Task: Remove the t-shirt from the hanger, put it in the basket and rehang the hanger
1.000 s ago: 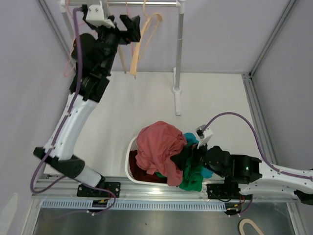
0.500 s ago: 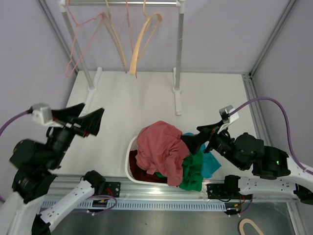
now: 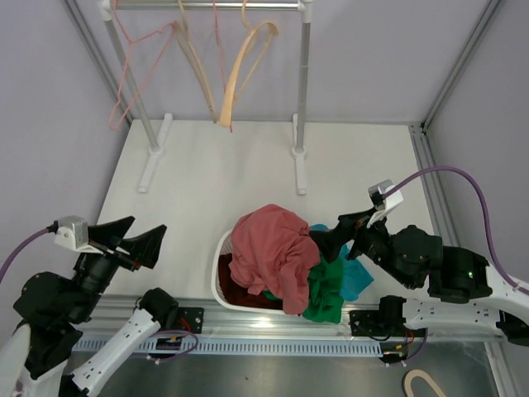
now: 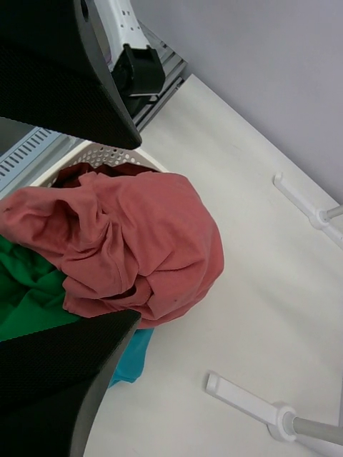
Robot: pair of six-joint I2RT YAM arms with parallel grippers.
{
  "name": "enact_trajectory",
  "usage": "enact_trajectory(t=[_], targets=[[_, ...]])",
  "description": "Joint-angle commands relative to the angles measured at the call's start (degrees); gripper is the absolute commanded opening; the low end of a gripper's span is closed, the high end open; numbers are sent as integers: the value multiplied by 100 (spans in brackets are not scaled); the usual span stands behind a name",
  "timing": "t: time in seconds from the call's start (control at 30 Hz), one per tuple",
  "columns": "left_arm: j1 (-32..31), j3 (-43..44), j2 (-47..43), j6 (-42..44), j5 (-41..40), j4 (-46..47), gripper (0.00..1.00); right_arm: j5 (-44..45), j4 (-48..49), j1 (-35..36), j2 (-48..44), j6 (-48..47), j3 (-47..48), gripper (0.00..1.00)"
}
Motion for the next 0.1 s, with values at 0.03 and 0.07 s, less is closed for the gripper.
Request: enact_trajectory(t=[0.03,0.07], targets=[[-32,-65,-181,-16,-232,-172,100,82,-9,-12,57,23,162,100],[-32,-82,-190,-8,-249,-164,99,108,-27,-12,83,49,162,100]])
